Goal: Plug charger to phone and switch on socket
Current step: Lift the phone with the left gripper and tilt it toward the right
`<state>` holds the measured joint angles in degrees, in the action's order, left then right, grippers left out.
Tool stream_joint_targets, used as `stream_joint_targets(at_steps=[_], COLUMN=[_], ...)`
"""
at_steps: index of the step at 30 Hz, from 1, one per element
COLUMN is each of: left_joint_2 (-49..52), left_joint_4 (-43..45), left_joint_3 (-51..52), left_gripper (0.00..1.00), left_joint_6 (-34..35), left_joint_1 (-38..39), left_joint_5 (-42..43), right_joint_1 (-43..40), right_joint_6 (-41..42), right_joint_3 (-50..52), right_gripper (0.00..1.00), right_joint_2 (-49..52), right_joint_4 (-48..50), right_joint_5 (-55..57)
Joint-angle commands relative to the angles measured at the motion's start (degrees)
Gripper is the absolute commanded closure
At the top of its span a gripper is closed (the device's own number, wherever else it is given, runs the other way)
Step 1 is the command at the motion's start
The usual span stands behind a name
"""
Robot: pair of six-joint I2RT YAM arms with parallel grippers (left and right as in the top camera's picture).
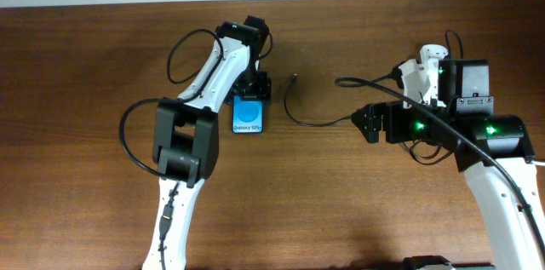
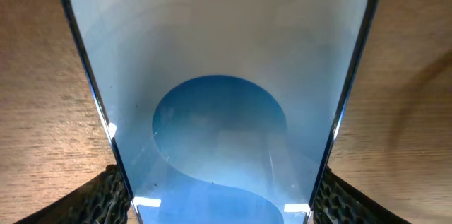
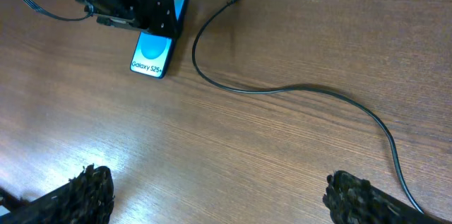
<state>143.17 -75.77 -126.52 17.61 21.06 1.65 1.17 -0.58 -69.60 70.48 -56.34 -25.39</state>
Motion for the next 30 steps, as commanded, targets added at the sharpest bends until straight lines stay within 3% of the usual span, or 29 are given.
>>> stream_joint_targets(at_steps=[1,2,4,7,11,14,20,24,30], left_joint_2=[0.2,0.2,0.2,0.2,0.2,0.2,-6.1,-7.6,-7.6], left_joint_4=[-0.3,-0.6,-1.4,-5.4,-12.8,-13.9,-21.0,-21.0,-21.0], left_joint_3=[-2.6,-3.0,-4.5,-11.3,-21.7,-21.9,-22.8,-22.8,-22.8], left_gripper=[0.72,0.78,1.0,1.0,1.0,1.0,1.0,1.0,1.0], left_joint_6=[-0.1,-0.1,-0.1,0.9,10.2,13.0,23.8,28.3,30.0], left_joint_1=[0.0,0.0,0.0,-0.6,-2.4,-2.9,-8.7,-8.8,-8.9], left_joint_5=[-0.2,-0.2,-0.2,-0.6,-0.2,8.3,9.7,15.9,22.2], right_joint_1=[0.3,0.3,0.3,0.4,0.4,0.4,0.4,0.4,7.5], right_joint_6=[0.0,0.0,0.0,0.0,2.1,6.1,10.4,16.9,20.7], right_joint_3=[-1.0,-1.0,-1.0,-1.0,-1.0,-1.0,-1.0,-1.0,-1.0], right_gripper=[0.02,0.02,0.02,0.02,0.02,0.02,0.02,0.02,0.01], right_joint_2=[0.4,0.4,0.4,0.4,0.4,0.4,0.4,1.0,9.3], right_joint_4=[0.2,0.3,0.6,1.4,2.6,3.9,5.7,8.2,14.2], right_joint_5=[0.5,0.5,0.5,0.5,0.1,-0.1,-0.2,-1.0,-1.1])
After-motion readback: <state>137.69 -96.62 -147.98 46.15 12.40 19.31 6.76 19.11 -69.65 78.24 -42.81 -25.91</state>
